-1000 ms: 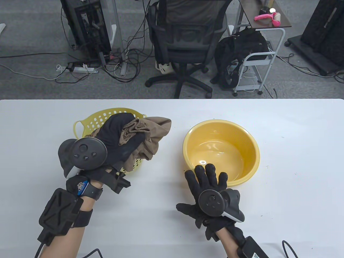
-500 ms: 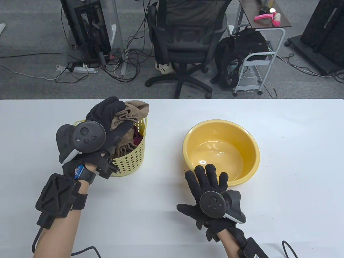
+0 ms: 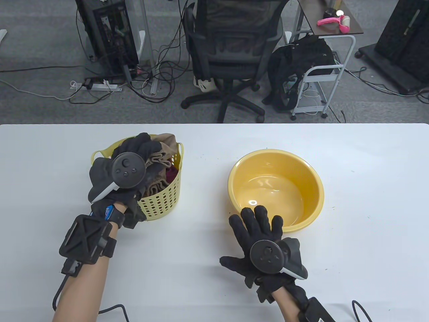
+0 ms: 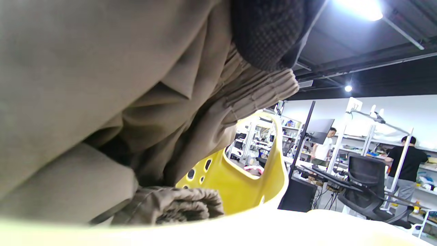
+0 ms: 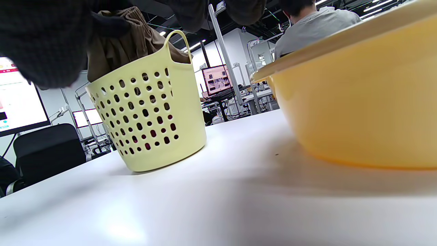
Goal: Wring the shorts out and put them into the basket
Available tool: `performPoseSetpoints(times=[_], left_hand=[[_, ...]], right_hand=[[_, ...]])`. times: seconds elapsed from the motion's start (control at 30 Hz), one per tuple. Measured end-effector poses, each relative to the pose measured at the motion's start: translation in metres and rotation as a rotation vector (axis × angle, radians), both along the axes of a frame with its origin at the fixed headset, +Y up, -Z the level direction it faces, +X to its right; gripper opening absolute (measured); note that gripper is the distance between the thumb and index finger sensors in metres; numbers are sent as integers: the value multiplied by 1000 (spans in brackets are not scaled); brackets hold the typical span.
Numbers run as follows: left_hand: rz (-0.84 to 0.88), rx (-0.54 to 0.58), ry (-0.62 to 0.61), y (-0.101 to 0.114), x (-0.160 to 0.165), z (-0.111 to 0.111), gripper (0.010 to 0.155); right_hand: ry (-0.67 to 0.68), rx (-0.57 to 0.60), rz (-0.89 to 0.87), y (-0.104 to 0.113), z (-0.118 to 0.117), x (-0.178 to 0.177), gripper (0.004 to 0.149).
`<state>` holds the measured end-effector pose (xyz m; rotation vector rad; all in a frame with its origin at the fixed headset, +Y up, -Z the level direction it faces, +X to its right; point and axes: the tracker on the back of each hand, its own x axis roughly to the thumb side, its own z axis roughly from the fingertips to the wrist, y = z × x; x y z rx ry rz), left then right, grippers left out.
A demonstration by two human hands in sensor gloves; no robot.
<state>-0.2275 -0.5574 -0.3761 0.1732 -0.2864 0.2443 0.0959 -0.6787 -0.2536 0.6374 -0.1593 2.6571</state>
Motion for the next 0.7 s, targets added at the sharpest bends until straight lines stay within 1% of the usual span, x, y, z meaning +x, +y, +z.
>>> performPoseSetpoints(times=[0.17,0.27,0.43,0.63,0.7], left_hand=[[-68,-4,24,-8,-1,3,66],[-106,-32,29,-12,0,6,69],[-188,-69,32,-20,0,12,69],[-144,-106,27,-22,-5,18,63],[-131,-100,21,-22,-5,20,63]], right_hand=[[1,3,-3,0,1,1,102],[1,2,-4,0,1,1,102],[5,3,-5,1,1,0,102],[5,6,-11,1,2,1,102],[6,7,-10,1,2,1,102]])
